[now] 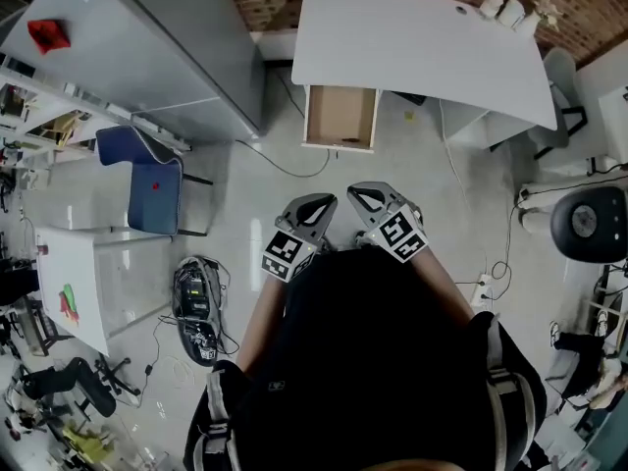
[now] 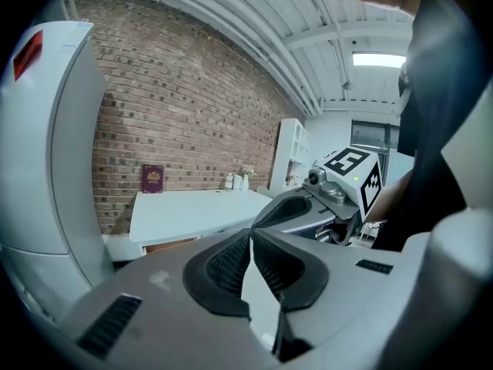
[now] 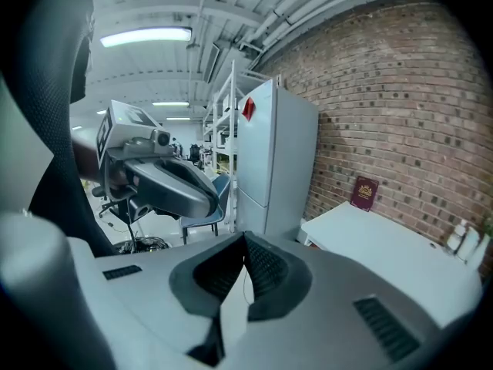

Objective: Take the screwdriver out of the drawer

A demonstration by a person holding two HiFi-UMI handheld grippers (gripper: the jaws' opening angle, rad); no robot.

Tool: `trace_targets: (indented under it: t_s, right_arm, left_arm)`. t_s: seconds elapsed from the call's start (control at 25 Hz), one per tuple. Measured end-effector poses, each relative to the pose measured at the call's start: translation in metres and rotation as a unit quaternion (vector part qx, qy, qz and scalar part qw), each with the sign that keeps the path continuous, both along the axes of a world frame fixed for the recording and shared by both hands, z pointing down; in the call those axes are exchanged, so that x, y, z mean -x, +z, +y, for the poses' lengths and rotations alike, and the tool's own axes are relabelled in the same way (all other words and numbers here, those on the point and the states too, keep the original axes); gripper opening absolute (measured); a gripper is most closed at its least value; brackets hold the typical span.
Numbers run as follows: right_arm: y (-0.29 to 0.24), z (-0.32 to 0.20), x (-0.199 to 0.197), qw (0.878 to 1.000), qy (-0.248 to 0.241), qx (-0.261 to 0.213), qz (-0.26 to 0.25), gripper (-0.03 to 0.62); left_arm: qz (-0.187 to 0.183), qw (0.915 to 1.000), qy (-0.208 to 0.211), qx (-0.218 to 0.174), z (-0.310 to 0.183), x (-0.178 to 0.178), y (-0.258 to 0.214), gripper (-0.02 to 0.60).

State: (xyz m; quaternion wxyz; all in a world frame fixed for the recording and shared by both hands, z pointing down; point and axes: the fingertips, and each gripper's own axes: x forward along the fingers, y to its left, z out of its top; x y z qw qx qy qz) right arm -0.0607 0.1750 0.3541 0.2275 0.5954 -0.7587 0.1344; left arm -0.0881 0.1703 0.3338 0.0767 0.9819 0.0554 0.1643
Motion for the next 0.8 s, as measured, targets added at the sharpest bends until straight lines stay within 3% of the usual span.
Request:
trace_targets:
  t_s: [0.44,0.8]
  right_arm:
    - [0.015,-0.037,0.035,0.999,0.033,0.009,0.008,0.057]
    - [0.028,-0.049,0.038,0.999,0.037,0.019,0.028,0.057]
  left_arm:
    - [-0.001,0.9995,0.032,0.001,-0.045,0.033,0.005,0.023]
    - [0.006,0.9993,0.037,0.007,-0.063,0.036,0.005,0.023]
